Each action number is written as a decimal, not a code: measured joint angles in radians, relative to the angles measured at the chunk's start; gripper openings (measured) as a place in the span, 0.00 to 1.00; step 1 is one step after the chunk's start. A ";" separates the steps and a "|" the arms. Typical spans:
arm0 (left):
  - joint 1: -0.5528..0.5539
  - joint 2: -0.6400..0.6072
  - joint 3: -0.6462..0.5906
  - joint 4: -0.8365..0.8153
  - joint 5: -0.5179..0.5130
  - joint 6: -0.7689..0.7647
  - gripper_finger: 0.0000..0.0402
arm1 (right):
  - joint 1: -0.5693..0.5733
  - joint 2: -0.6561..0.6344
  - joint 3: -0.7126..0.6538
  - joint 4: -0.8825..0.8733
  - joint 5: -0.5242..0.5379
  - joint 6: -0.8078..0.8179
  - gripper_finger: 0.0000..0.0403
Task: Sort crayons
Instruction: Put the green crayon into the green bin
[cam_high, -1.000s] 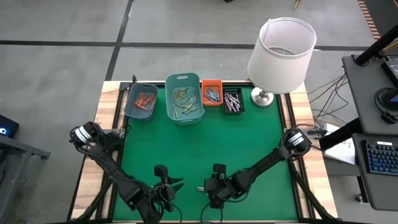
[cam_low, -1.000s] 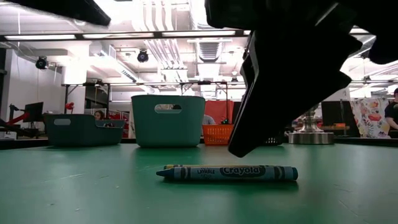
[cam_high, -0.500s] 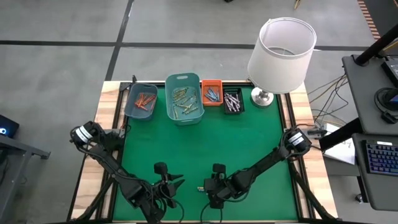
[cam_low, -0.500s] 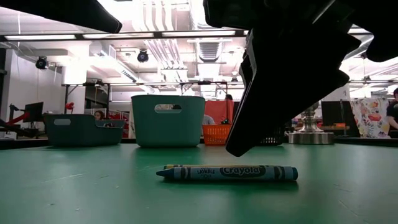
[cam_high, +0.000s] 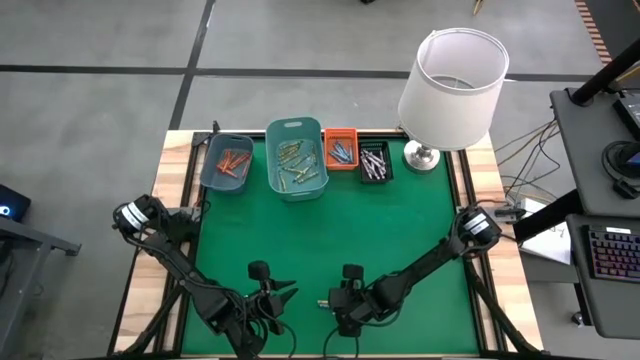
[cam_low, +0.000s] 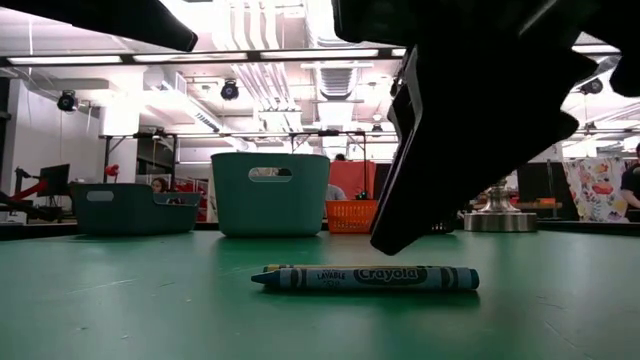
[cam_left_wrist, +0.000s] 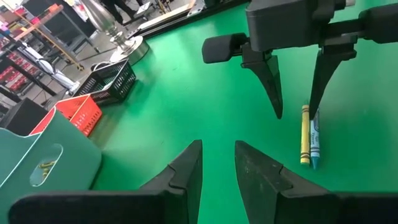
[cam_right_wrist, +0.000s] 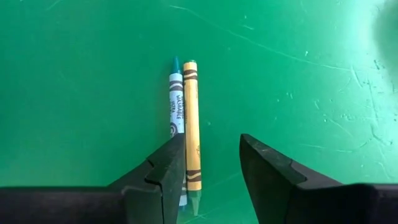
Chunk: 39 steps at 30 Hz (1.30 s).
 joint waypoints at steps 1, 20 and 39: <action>0.000 0.000 0.000 0.001 0.000 0.000 0.19 | 0.000 0.004 0.000 0.001 0.000 0.000 0.36; 0.009 0.001 0.000 0.022 0.001 0.000 0.19 | -0.005 0.066 0.002 0.012 0.053 -0.061 0.28; 0.012 -0.002 0.001 0.120 0.026 0.205 0.19 | -0.021 -0.091 -0.040 -0.021 0.196 -0.216 0.03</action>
